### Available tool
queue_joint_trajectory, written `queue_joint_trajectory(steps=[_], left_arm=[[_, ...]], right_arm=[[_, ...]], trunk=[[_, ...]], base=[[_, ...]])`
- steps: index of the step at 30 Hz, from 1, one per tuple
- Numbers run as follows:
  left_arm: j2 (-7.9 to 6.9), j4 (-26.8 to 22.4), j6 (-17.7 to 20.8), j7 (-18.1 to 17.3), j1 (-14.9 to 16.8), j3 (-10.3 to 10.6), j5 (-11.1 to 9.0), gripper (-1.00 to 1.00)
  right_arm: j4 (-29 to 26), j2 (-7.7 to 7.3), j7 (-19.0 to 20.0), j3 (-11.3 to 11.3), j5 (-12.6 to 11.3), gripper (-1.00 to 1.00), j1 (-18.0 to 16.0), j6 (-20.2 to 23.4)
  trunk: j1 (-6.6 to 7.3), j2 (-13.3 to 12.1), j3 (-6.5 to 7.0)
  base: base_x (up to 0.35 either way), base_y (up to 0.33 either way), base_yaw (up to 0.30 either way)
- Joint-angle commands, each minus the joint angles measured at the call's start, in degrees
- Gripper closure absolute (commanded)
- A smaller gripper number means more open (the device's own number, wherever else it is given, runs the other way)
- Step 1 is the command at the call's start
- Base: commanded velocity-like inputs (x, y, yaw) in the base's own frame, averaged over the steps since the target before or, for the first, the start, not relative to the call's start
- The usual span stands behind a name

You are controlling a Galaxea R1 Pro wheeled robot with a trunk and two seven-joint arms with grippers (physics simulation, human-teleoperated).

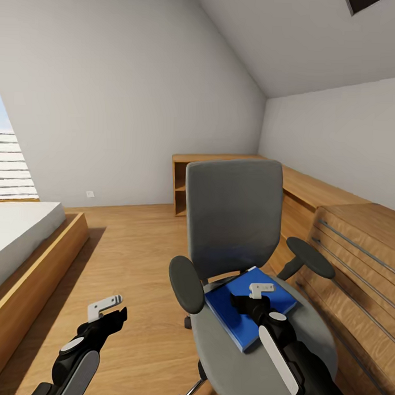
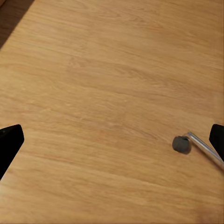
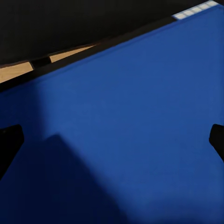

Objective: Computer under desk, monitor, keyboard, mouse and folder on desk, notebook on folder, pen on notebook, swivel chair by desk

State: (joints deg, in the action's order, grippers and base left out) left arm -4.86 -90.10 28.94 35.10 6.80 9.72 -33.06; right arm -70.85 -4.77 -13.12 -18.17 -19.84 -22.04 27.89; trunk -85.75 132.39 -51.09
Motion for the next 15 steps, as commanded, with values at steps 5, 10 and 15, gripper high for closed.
queue_joint_trajectory(steps=[5, 10, 15], left_arm=[[-0.1, -0.01, 0.14, 0.58, 0.05, 0.36, -0.51, -1.0], [-0.08, 0.17, 0.12, 0.53, 0.05, 0.4, -0.58, -1.0], [-0.06, 0.52, -0.01, 0.49, 0.05, 0.47, -0.52, -1.0]], right_arm=[[1.77, -0.06, -0.52, -0.22, -1.35, -1.0, -0.02, 0.06], [1.77, -0.06, -0.51, -0.2, -1.35, -1.0, -0.02, 0.08], [1.77, -0.06, -0.52, -0.23, -1.35, -1.0, -0.02, 0.09]], trunk=[[0.0, 0.02, -0.07], [0.0, 0.02, -0.07], [0.0, 0.02, -0.07]], base=[[0.0, 0.0, 0.0], [0.0, 0.0, 0.0], [-0.057, -0.035, 0.0]])
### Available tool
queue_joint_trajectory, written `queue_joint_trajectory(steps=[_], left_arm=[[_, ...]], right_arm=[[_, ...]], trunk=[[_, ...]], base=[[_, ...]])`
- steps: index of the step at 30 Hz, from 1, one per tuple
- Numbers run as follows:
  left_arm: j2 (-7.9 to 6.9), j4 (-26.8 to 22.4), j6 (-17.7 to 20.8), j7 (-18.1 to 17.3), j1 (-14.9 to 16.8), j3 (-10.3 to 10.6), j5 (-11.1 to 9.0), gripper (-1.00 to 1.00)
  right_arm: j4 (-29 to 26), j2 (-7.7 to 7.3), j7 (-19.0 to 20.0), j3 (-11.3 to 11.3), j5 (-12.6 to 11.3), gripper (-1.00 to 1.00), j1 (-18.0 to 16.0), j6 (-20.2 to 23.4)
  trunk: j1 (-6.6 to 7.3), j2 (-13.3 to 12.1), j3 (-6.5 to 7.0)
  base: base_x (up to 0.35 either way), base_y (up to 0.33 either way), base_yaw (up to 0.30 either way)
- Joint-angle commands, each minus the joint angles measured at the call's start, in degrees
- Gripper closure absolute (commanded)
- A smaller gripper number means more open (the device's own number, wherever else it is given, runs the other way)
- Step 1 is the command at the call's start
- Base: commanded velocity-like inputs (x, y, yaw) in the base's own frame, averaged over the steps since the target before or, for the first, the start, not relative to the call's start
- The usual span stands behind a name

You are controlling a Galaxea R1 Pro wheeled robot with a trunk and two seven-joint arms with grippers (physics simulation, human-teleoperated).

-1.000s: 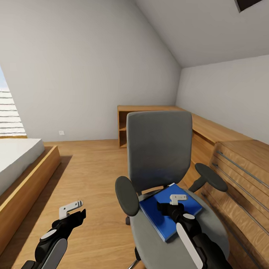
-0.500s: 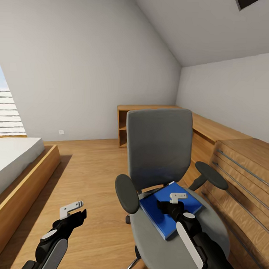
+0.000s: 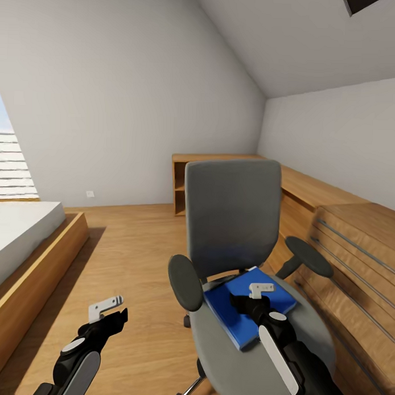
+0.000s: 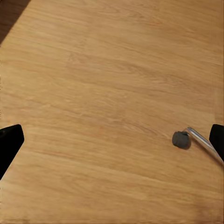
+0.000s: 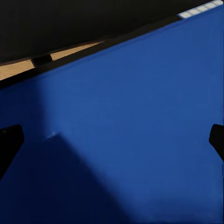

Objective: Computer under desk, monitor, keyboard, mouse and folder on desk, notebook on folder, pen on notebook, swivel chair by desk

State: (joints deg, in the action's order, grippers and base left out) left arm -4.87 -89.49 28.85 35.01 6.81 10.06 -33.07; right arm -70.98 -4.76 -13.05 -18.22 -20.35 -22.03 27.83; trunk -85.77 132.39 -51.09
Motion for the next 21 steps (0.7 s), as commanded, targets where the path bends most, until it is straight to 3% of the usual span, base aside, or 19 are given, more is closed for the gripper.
queue_joint_trajectory(steps=[1, 21], left_arm=[[-0.07, 0.02, 0.07, 0.58, 0.05, 0.13, -0.51, -1.0], [-0.13, 0.1, 0.06, 0.58, 0.05, 0.13, -0.5, -1.0]], right_arm=[[1.9, -0.07, -0.59, -0.18, -0.83, -1.0, -0.03, 0.13], [1.89, -0.07, -0.6, -0.17, -0.83, -1.0, -0.03, 0.16]], trunk=[[0.03, 0.02, -0.07], [0.03, 0.02, -0.07]], base=[[-0.154, -0.105, 0.0], [-0.071, -0.042, 0.0]])
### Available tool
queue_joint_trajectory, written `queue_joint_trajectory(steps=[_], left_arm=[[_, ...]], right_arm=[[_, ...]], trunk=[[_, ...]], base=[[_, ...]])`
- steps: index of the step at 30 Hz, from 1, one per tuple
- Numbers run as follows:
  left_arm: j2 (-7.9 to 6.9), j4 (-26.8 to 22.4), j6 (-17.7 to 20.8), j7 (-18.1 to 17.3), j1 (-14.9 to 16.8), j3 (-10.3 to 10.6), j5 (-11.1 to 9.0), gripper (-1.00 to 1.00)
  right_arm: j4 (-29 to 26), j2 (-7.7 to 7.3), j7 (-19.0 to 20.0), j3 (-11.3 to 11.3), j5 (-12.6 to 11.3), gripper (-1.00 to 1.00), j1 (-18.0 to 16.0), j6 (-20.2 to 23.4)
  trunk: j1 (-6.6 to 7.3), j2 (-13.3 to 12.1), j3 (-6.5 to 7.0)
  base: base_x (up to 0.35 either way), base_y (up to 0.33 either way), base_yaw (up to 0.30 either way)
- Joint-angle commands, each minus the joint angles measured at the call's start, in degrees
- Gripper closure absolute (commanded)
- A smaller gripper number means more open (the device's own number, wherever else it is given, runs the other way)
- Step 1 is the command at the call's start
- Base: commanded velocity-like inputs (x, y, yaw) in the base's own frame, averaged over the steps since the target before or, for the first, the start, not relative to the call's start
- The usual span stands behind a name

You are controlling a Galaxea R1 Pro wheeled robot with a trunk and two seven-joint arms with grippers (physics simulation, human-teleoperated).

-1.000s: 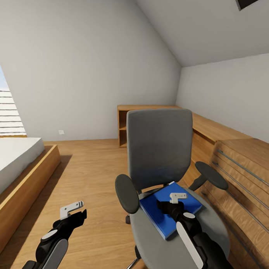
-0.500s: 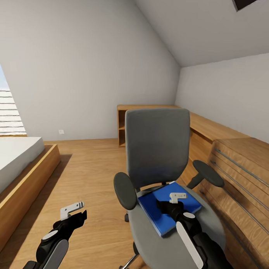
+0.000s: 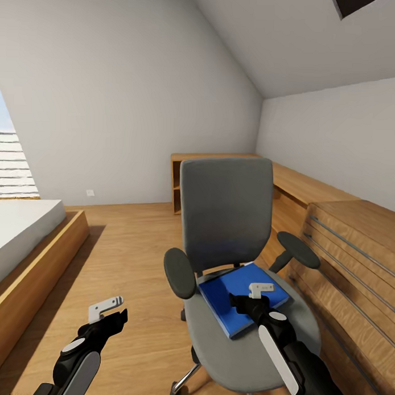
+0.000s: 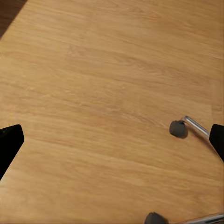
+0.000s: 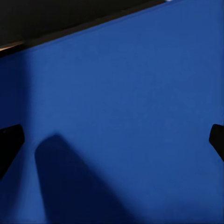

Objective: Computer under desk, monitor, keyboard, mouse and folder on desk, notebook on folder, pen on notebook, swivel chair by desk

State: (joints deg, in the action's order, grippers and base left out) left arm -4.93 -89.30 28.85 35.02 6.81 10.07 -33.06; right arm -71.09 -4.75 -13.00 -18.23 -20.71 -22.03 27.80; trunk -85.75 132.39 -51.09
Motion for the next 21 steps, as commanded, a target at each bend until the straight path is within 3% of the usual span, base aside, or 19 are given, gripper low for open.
queue_joint_trajectory(steps=[1, 8, 21], left_arm=[[-0.05, -0.09, 0.07, 0.58, 0.04, 0.13, -0.51, -1.0], [-0.05, -0.09, 0.07, 0.58, 0.04, 0.13, -0.51, -1.0], [0.01, -0.09, 0.07, 0.58, 0.06, 0.13, -0.51, -1.0]], right_arm=[[1.98, -0.08, -0.66, -0.15, -0.47, -1.0, -0.03, 0.19], [1.99, -0.08, -0.64, -0.17, -0.47, -1.0, -0.03, 0.18], [2.01, -0.08, -0.67, -0.15, -0.47, -1.0, -0.03, 0.19]], trunk=[[0.01, 0.02, -0.07], [0.01, 0.02, -0.07], [2.86, -5.19, 2.27]], base=[[-0.007, -0.004, 0.0], [-0.001, -0.001, 0.0], [0.0, 0.0, 0.0]])
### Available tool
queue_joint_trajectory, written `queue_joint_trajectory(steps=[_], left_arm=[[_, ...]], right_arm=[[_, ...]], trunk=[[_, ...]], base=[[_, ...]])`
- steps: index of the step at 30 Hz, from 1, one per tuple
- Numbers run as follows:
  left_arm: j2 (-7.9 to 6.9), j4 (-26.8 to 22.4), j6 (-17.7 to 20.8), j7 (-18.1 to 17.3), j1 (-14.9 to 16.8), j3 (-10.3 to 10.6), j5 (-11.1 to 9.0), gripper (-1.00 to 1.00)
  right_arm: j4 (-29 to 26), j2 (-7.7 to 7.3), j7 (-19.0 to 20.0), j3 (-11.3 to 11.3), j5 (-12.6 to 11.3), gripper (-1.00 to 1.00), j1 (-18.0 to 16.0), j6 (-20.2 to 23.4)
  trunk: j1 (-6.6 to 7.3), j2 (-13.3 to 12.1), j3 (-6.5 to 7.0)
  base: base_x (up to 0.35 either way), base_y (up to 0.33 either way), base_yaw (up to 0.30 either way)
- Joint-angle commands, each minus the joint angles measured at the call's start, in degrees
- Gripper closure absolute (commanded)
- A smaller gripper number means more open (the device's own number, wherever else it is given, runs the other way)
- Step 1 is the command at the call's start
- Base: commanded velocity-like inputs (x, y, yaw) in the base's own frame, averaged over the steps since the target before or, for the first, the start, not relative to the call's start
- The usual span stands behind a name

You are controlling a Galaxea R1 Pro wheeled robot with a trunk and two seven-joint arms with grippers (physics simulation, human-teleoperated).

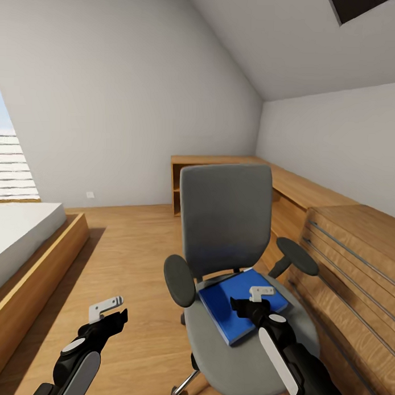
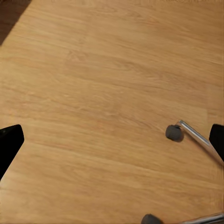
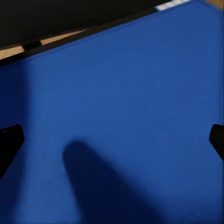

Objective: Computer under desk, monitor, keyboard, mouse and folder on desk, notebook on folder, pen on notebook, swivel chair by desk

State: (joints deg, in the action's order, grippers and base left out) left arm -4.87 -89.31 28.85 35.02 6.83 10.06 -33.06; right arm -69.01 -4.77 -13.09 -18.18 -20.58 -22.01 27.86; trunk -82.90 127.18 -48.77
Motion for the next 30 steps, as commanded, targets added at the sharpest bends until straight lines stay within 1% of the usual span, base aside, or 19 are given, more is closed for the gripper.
queue_joint_trajectory(steps=[1, 3, 26, 30], left_arm=[[-0.06, -0.08, 0.07, 0.58, 0.04, 0.13, -0.52, -1.0], [-0.06, -0.08, 0.07, 0.58, 0.03, 0.13, -0.52, -1.0], [-0.14, 0.01, 0.15, 0.58, 0.03, 0.13, -0.59, -1.0], [-0.12, 0.01, 0.09, 0.58, 0.03, 0.13, -0.53, -1.0]], right_arm=[[-0.08, -0.07, -0.56, -0.21, -0.61, -1.0, -0.05, 0.12], [-0.08, -0.07, -0.55, -0.2, -0.61, -1.0, -0.05, 0.12], [-0.42, -0.07, -0.53, -0.24, -0.68, -1.0, -0.05, -0.09], [-0.43, -0.07, -0.53, -0.28, -0.69, -1.0, -0.05, -0.15]], trunk=[[0.24, -0.39, 0.12], [0.67, -1.19, 0.48], [0.67, -1.19, 0.48], [0.67, -1.19, 0.48]], base=[[0.0, 0.0, 0.0], [0.0, 0.0, 0.0], [0.0, 0.0, 0.0], [0.154, 0.096, 0.0]])
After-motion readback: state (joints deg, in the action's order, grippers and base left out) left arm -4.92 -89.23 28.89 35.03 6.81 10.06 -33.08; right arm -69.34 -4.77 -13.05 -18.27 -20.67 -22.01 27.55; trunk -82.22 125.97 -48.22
